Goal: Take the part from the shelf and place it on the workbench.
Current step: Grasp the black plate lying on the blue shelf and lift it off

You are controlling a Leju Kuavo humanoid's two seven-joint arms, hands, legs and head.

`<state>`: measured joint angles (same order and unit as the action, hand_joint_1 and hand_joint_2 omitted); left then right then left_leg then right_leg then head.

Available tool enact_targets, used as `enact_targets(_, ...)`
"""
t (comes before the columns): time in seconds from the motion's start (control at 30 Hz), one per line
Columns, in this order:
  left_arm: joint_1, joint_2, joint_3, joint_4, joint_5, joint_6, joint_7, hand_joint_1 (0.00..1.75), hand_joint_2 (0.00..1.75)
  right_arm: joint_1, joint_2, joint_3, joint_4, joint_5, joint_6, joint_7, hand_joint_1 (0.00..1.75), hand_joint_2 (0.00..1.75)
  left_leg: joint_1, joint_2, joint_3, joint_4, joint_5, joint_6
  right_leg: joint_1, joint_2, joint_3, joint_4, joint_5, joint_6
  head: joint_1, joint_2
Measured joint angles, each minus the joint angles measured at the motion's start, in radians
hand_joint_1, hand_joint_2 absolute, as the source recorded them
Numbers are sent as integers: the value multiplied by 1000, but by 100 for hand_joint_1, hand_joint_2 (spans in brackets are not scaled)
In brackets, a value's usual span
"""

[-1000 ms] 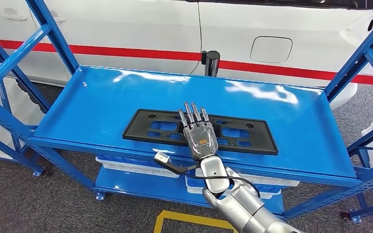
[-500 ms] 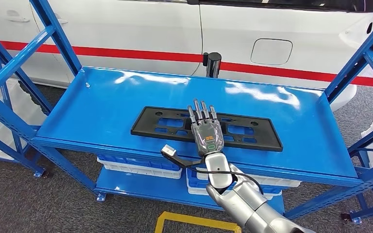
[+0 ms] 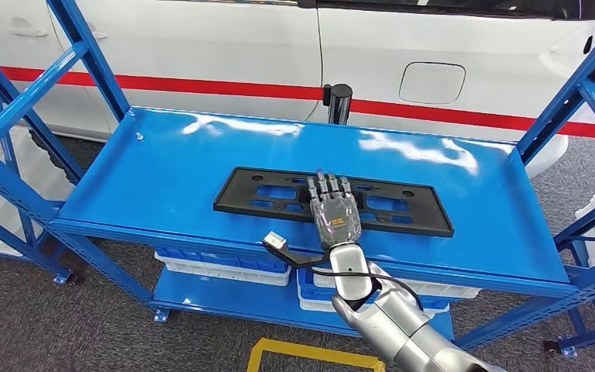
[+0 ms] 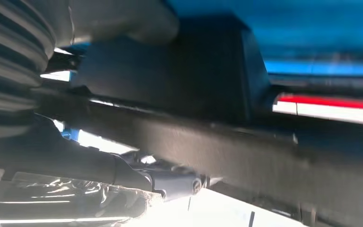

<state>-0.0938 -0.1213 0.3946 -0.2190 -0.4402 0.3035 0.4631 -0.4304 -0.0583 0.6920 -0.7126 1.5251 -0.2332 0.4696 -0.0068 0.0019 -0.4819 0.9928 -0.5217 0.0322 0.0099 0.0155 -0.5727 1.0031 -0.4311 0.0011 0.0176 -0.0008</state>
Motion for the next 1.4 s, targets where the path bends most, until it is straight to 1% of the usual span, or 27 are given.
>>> enact_targets(0.07,0,0,2,0,0,3,0,0,0,3,-3,0,0,0,6,0,170,175,0,0,0,0,0,0,0,0,0,0,0,0,0,0)
enact_targets(0.13,0,-1,5,0,0,6,0,0,0,6,-5,1,0,0,13,0,175,175,0,0,0,0,0,0,0,0,0,0,0,0,0,0)
enact_targets(0.5,1,-2,15,0,-3,19,0,0,0,10,-22,27,-16,0,35,-2,175,175,0,0,-2,0,0,0,0,0,-2,0,0,0,0,0)
enact_targets(0.63,1,-2,18,0,-3,19,0,0,0,12,-27,37,-29,0,28,-3,175,175,0,0,-3,0,0,0,0,0,-2,0,0,0,0,0)
enact_targets(0.7,1,-2,22,0,-4,19,0,0,0,13,-28,40,-37,0,6,-11,175,175,0,0,-3,0,0,0,0,0,-3,0,0,0,0,0)
enact_targets(0.77,1,-2,23,0,-8,19,0,0,0,18,-29,40,-49,0,-31,-38,175,175,0,0,-4,0,0,0,0,0,-4,0,0,0,0,0)
enact_targets(0.9,-1,-3,24,0,-13,14,0,0,0,28,-20,12,-87,-1,-99,-123,175,175,0,0,-7,0,0,0,0,0,-7,1,0,0,0,0)
enact_targets(1.03,-1,-4,24,0,-17,12,0,0,0,31,-10,-16,-111,-1,-111,-150,175,175,0,-1,-8,0,0,0,0,0,-8,1,0,0,0,0)
enact_targets(1.1,-2,-4,24,0,-21,12,0,0,0,35,-6,-32,-122,-2,-131,-173,175,175,0,-1,-10,0,0,0,0,0,-9,1,0,0,0,0)
enact_targets(1.17,-2,-4,24,0,-25,12,0,0,0,41,1,-51,-141,-14,-176,-220,175,175,0,-1,-11,0,0,0,0,0,-10,1,0,0,0,0)
enact_targets(1.23,-3,-4,24,0,-28,12,0,0,0,43,13,-73,-174,-55,-224,-296,175,175,0,-1,-12,0,1,0,0,0,-12,1,0,0,0,0)
enact_targets(1.3,-5,-5,24,0,-29,12,0,0,87,43,30,-96,-225,-131,-251,-387,175,175,0,-1,-12,0,1,0,0,0,-13,1,0,0,0,0)
enact_targets(1.37,-6,-6,25,0,-28,9,0,0,175,43,50,-118,-289,-237,-253,-483,175,175,0,0,-13,0,1,0,0,0,-14,1,0,0,0,0)
enact_targets(1.4,-6,-7,26,0,-27,7,0,0,175,43,59,-128,-325,-301,-244,-532,175,175,0,0,-13,0,1,0,0,0,-14,1,0,0,0,0)
